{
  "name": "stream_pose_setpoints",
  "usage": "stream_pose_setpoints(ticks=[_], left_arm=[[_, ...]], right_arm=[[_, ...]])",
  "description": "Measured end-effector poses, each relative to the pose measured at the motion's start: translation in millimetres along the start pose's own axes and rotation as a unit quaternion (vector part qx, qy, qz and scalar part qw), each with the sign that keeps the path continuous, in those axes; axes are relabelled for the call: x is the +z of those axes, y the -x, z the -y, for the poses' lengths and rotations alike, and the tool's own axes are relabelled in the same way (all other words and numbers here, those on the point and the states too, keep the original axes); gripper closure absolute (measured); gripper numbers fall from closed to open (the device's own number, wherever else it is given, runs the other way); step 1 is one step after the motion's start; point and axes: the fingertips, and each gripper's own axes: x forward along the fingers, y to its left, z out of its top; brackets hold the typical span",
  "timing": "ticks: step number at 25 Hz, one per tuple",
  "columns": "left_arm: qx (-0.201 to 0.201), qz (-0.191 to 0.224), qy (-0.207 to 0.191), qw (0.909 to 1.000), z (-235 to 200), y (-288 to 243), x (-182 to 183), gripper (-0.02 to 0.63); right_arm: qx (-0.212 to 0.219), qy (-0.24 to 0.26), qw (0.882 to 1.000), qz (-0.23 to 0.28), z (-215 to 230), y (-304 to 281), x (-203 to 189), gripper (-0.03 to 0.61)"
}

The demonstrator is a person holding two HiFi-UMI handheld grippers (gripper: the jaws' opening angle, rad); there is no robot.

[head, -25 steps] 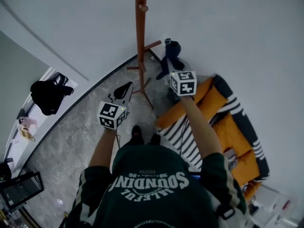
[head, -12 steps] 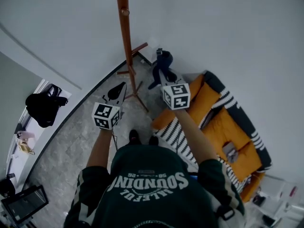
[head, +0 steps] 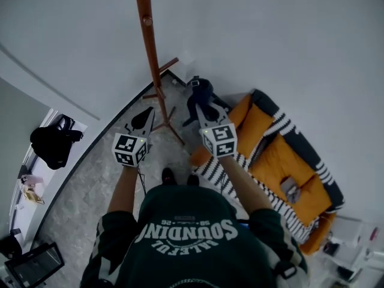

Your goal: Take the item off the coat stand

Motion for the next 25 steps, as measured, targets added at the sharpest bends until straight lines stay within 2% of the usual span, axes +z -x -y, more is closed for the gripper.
stream_pose_setpoints(ticks=[8, 25], left_arm=[[-0.004, -0.003, -0.003, 1.0, 3, 5, -1, 0.612], [0.002, 0.0, 0.0, 1.0, 3, 11, 0, 0.613]], right_arm=[[-0.017, -0.003, 1.0, 0.006, 1, 16, -9, 0.558], [-0.006, 0.004, 1.0, 0.006, -6, 16, -6, 0.559]])
